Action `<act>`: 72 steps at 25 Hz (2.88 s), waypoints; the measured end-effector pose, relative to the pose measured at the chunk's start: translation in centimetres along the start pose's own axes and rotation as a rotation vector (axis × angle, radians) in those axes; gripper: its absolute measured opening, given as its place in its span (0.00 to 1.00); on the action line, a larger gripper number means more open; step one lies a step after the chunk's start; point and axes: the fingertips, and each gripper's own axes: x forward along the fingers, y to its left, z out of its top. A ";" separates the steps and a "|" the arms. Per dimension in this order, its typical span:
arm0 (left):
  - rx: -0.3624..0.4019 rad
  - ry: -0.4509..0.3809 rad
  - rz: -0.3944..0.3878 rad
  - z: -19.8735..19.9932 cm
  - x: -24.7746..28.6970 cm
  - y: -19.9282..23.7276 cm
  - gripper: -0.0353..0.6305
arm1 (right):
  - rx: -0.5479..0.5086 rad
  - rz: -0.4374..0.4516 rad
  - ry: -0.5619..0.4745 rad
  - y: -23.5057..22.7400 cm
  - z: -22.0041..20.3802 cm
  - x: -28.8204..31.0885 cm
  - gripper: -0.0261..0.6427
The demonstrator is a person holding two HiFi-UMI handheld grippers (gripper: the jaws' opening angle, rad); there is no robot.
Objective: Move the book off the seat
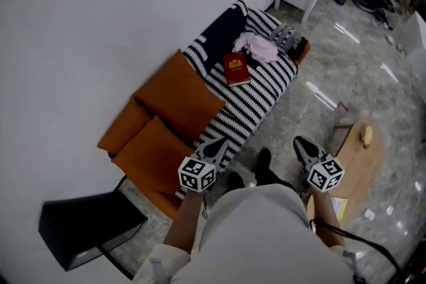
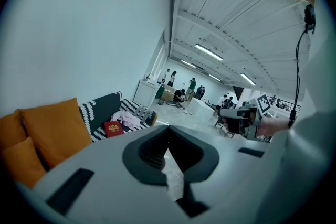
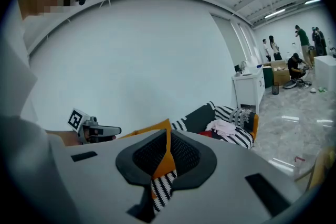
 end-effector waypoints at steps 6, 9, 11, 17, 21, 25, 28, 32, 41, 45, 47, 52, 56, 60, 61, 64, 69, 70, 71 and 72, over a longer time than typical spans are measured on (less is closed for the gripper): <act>-0.033 -0.002 0.041 0.5 3.0 0.1 0.06 | 0.003 0.059 0.050 -3.0 0.4 2.6 0.11; -0.038 -0.006 0.060 1.1 4.8 0.1 0.06 | -0.010 0.093 0.078 -4.3 1.4 4.1 0.11; -0.044 -0.012 0.076 1.4 6.0 0.1 0.06 | -0.023 0.117 0.094 -5.3 1.8 5.0 0.11; -0.078 -0.059 0.119 2.5 9.5 -0.4 0.06 | -0.102 0.186 0.156 -8.9 3.0 6.8 0.11; -0.088 -0.052 0.164 2.8 11.6 -0.4 0.06 | -0.114 0.241 0.185 -11.0 3.5 7.9 0.11; -0.105 -0.042 0.210 2.6 13.1 0.3 0.06 | -0.126 0.282 0.212 -12.4 3.4 8.9 0.11; -0.111 -0.034 0.227 2.6 13.9 0.4 0.06 | -0.126 0.293 0.227 -13.5 3.3 9.4 0.11; -0.116 -0.008 0.237 2.6 14.8 0.8 0.06 | -0.114 0.294 0.243 -14.2 3.2 10.2 0.11; -0.116 0.039 0.251 2.5 16.7 3.7 0.06 | -0.090 0.261 0.259 -16.0 3.1 13.4 0.11; -0.100 0.027 0.222 3.1 17.9 5.8 0.06 | -0.095 0.239 0.265 -16.6 3.3 15.9 0.11; -0.108 0.009 0.202 3.7 18.6 6.9 0.06 | -0.092 0.217 0.264 -17.0 3.5 17.3 0.11; -0.098 0.046 0.189 4.1 20.2 10.2 0.06 | -0.061 0.208 0.263 -17.2 3.7 20.9 0.11; -0.109 0.074 0.171 4.0 21.6 12.7 0.06 | -0.052 0.204 0.282 -17.7 3.2 23.9 0.11; -0.121 0.108 0.165 3.1 23.2 15.6 0.06 | -0.042 0.184 0.303 -18.4 2.3 27.1 0.11; -0.123 0.114 0.164 2.8 23.6 16.3 0.06 | -0.042 0.178 0.309 -18.7 2.0 27.8 0.11; -0.134 0.122 0.161 1.8 25.3 18.0 0.06 | -0.044 0.164 0.327 -19.6 0.9 29.6 0.11; -0.162 0.139 0.154 0.1 28.3 20.9 0.06 | -0.026 0.150 0.346 -21.0 -0.9 32.8 0.11; -0.164 0.144 0.152 -0.3 29.0 21.4 0.06 | -0.022 0.146 0.347 -21.4 -1.2 33.5 0.11; -0.166 0.149 0.150 -0.6 29.7 21.9 0.06 | -0.018 0.142 0.348 -21.8 -1.6 34.2 0.11; -0.170 0.154 0.147 -0.9 30.3 22.4 0.06 | -0.012 0.136 0.349 -22.2 -1.9 34.9 0.11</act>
